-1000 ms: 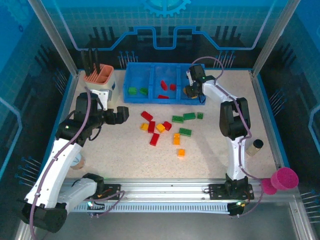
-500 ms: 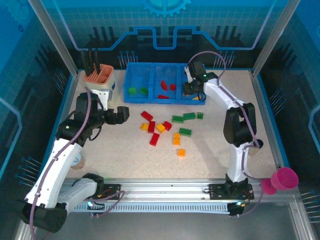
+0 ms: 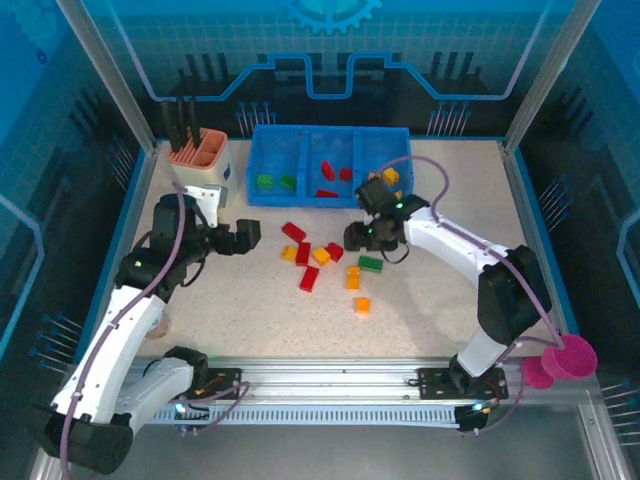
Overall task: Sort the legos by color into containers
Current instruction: Pick up the lego from the center of the table.
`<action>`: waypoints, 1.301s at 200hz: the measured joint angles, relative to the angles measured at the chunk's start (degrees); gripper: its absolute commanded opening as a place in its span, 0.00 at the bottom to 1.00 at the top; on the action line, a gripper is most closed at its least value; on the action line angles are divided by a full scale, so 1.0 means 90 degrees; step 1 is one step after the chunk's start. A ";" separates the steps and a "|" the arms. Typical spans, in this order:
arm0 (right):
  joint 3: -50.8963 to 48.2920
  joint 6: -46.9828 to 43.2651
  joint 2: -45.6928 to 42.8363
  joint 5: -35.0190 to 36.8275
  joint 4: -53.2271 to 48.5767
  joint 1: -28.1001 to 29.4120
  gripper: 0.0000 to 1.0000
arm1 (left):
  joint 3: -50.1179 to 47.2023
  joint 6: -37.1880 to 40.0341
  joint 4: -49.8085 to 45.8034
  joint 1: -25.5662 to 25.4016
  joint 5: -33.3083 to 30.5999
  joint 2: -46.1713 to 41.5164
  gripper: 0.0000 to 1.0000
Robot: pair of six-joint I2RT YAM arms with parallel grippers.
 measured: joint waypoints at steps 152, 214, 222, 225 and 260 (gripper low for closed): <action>0.0114 0.0614 0.1401 0.0384 -0.0391 0.0719 0.55 | -0.0413 -0.0005 0.0306 0.0005 0.0282 -0.0546 0.99; 0.0141 0.0381 0.1639 0.0481 -0.0440 0.0772 0.27 | -0.0413 -0.0002 0.0306 0.0007 0.0279 -0.0408 0.99; 0.0165 0.0255 0.1593 0.0539 -0.0537 0.0772 0.27 | -0.0413 -0.0002 0.0306 0.0007 0.0277 -0.0393 0.99; 0.0189 0.0192 0.1562 0.0573 -0.0585 0.0770 0.26 | -0.0413 -0.0002 0.0306 0.0007 0.0277 -0.0391 0.99; 0.0967 -0.0457 0.1054 0.1052 -0.1018 0.0605 0.26 | -0.0413 0.0002 0.0308 0.0061 0.0274 -0.0345 0.99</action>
